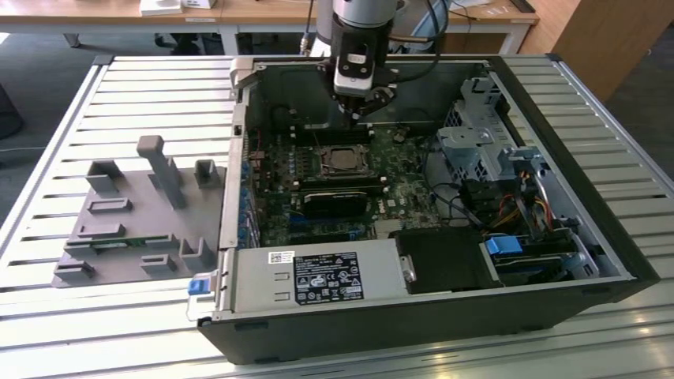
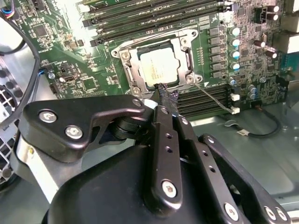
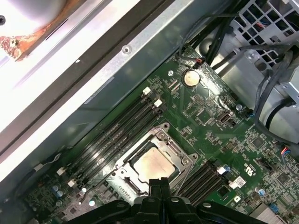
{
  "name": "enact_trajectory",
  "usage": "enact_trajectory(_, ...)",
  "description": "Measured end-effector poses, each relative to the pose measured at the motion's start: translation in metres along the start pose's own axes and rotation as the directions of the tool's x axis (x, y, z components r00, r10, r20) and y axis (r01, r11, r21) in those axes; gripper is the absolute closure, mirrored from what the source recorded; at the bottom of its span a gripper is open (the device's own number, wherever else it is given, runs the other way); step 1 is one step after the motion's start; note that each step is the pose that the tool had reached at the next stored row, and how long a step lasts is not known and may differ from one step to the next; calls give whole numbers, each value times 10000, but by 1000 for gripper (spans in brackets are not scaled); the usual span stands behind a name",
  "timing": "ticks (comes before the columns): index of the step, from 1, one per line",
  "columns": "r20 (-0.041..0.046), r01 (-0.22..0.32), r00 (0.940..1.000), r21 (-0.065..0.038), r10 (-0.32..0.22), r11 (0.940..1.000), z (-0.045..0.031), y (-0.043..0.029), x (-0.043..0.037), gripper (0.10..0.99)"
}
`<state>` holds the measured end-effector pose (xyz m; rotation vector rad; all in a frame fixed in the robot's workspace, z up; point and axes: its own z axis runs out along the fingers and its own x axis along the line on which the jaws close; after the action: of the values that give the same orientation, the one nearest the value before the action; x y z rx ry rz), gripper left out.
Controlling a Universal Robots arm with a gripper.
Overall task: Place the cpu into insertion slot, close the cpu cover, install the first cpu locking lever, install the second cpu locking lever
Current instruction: 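Install the first cpu locking lever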
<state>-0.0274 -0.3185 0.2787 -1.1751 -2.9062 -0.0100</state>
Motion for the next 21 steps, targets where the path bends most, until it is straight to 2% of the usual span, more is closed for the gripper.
enact_trajectory(11, -3, 750, 9972, 6, -750, 9972, 0, 0, 0, 980)
enact_trajectory(18, -6, 1453, 9894, 13, -1453, 9894, 0, 0, 0, 980)
enact_trajectory(21, -8, 1860, 9825, 16, -1860, 9825, 0, 0, 0, 980)
